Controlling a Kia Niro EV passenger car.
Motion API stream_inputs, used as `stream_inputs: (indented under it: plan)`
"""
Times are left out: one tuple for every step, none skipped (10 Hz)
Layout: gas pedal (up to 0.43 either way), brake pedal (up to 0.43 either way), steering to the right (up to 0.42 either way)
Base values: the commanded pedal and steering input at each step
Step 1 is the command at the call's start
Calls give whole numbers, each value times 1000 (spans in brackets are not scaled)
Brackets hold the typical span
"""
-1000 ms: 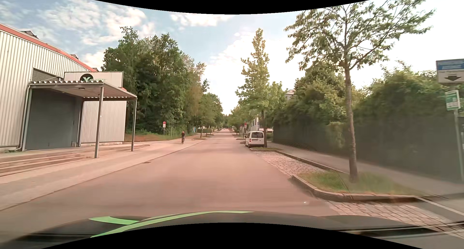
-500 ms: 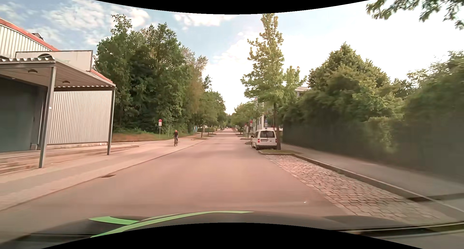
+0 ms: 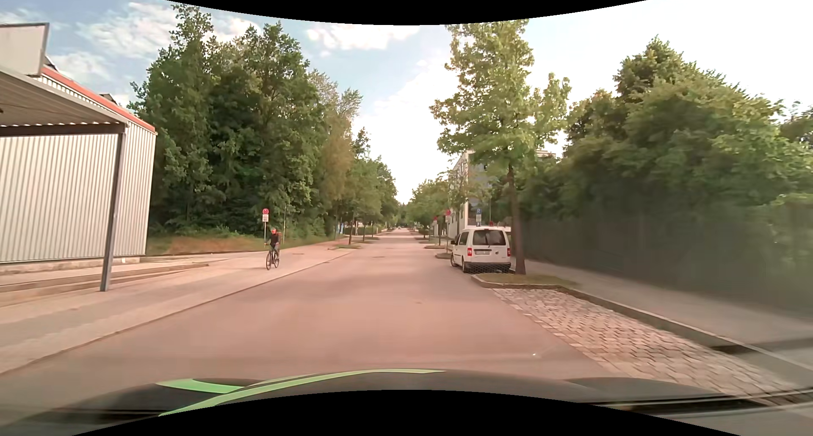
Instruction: Follow the waypoints while adhering to traffic rules and regulations
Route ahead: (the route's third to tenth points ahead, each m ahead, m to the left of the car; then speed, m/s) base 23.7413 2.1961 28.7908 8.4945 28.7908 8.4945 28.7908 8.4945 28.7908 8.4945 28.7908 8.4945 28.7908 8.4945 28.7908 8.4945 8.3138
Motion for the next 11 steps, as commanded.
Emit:
stream_inputs:
  plan:
    - [0, 128, 1]
    - [0, 152, 1]
    - [0, 177, 2]
    - [0, 195, 2]
    - [0, 195, 2]
    - [0, 195, 2]
    - [0, 195, 2]
    - [0, 195, 2]
    - [0, 189, 1]
    - [0, 189, 0]
    - [0, 189, 0]
